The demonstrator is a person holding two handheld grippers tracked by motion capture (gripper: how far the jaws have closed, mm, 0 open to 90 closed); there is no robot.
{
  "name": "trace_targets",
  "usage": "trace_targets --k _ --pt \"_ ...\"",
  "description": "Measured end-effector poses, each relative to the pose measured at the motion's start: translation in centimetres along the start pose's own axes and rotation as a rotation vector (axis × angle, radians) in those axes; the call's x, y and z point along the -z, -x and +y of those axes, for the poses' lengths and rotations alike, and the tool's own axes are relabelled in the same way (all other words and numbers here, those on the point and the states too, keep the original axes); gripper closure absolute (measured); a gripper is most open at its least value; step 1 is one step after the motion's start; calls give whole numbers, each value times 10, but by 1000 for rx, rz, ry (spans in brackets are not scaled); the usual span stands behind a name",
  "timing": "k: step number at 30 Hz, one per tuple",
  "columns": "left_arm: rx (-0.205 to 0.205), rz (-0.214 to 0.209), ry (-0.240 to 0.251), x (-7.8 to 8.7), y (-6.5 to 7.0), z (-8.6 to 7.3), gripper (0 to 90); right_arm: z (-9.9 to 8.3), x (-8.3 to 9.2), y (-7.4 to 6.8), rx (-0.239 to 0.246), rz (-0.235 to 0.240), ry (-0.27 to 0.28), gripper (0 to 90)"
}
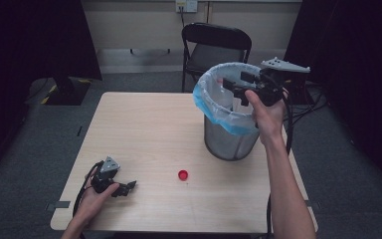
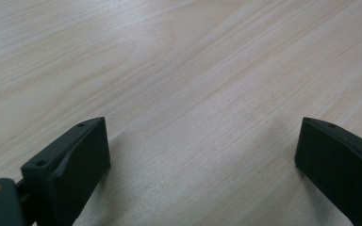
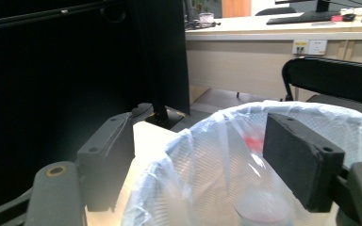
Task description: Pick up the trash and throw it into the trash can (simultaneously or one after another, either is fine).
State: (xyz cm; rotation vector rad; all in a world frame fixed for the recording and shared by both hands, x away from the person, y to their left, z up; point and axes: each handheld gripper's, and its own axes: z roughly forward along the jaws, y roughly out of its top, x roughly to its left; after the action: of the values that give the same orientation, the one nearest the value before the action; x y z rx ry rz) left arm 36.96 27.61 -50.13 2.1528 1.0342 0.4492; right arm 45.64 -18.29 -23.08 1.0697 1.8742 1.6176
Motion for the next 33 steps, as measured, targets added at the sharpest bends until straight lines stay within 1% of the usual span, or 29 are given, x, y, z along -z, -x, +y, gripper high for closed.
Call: trace_targets --k 6,12,19,25,28,30,33 --pt "1 0 0 0 0 0 32 -2 -1 -11 15 36 2 276" --pt "1 0 0 0 0 0 32 -3 -4 -24 32 57 2 303" --pt "0 0 0 0 0 0 32 -7 -10 -44 71 100 -13 295" --pt "0 0 0 0 0 0 32 -12 -13 -60 98 155 -22 270" --pt "1 0 1 0 0 0 32 -16 -16 -69 113 177 -36 271" --pt "1 0 0 0 0 0 33 -20 -18 -76 131 185 -55 276" --pt "1 0 0 0 0 0 32 -28 -22 -85 139 205 -76 285"
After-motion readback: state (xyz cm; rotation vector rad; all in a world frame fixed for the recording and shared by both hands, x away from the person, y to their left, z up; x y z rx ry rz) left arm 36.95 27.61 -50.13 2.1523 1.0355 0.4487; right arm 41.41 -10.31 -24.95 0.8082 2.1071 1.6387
